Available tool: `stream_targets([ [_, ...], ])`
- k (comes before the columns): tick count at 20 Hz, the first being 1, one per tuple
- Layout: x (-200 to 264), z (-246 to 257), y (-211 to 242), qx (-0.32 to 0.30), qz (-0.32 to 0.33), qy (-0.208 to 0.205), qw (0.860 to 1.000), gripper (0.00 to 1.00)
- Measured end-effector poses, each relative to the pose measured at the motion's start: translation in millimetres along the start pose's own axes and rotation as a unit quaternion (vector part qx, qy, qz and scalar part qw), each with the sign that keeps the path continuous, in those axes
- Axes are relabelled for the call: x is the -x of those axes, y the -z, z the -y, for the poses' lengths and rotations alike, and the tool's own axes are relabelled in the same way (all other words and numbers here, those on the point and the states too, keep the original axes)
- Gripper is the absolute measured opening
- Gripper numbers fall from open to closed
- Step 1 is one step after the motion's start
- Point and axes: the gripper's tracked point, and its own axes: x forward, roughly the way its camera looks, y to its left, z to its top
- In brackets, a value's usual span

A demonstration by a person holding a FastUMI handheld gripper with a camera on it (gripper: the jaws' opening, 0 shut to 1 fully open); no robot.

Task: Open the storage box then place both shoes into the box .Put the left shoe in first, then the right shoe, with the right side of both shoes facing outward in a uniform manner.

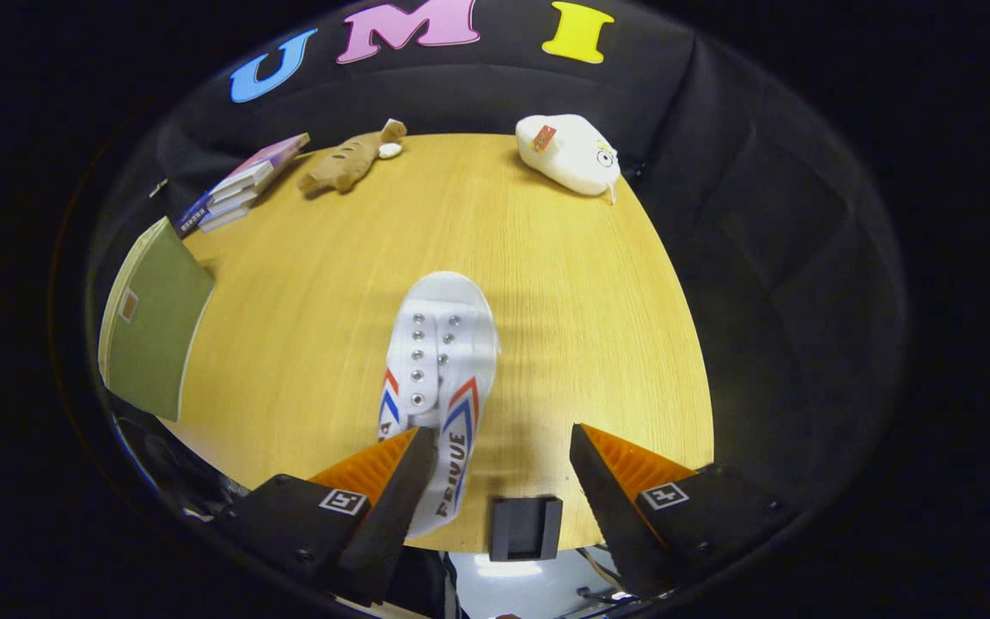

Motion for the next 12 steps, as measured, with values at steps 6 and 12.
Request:
stream_targets([
  [6, -26, -10, 11, -0.004, -0.033, -0.019, 0.999, 0.99],
  [12, -28, -36, 7, -0.044, -0.053, -0.053, 0.996, 0.54],
])
